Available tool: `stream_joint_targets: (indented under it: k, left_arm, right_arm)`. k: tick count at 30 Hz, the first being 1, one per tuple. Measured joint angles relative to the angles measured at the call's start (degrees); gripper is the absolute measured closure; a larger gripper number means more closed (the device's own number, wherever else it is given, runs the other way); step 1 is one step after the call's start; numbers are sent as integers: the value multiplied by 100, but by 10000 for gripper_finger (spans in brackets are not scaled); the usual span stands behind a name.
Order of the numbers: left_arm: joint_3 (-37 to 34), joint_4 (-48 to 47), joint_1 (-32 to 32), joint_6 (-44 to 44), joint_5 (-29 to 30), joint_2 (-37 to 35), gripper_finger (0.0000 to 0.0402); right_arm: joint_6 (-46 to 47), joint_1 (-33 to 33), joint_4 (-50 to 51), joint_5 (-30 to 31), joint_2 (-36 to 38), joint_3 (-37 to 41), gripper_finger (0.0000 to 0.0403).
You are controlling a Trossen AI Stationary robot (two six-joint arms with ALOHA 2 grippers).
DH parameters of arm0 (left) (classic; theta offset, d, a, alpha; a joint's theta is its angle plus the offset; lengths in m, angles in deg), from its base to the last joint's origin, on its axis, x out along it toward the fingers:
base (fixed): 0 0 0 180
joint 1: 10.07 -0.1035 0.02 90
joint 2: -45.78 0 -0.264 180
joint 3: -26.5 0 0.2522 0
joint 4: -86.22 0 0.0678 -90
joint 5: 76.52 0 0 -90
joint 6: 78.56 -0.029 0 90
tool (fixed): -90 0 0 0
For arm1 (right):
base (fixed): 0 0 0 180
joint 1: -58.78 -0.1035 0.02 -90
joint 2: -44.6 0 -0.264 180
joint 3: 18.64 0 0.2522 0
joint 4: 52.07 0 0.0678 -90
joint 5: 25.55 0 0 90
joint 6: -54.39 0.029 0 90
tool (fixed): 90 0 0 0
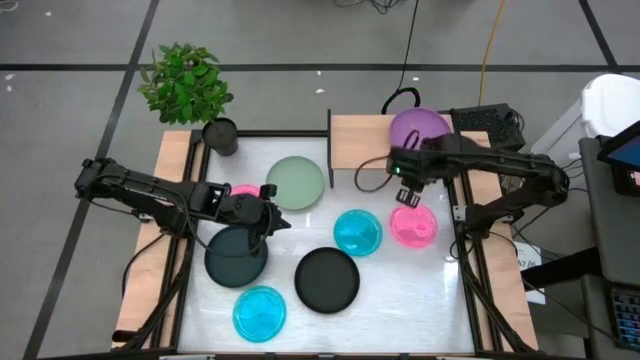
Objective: Place and stack plates onto a shelf
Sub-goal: Put the bottom pink plate on the shelf
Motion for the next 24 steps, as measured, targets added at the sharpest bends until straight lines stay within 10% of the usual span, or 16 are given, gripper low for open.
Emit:
stream_joint_targets:
  k: [11,24]
  left_arm:
    - [0,2,2,105,0,0,398]
    - [0,2,2,206,0,0,398]
  right_arm:
    - [2155,-2673,-163,242,-531,0,303]
    - [3718,-4129,-423,181,-1103,383,303]
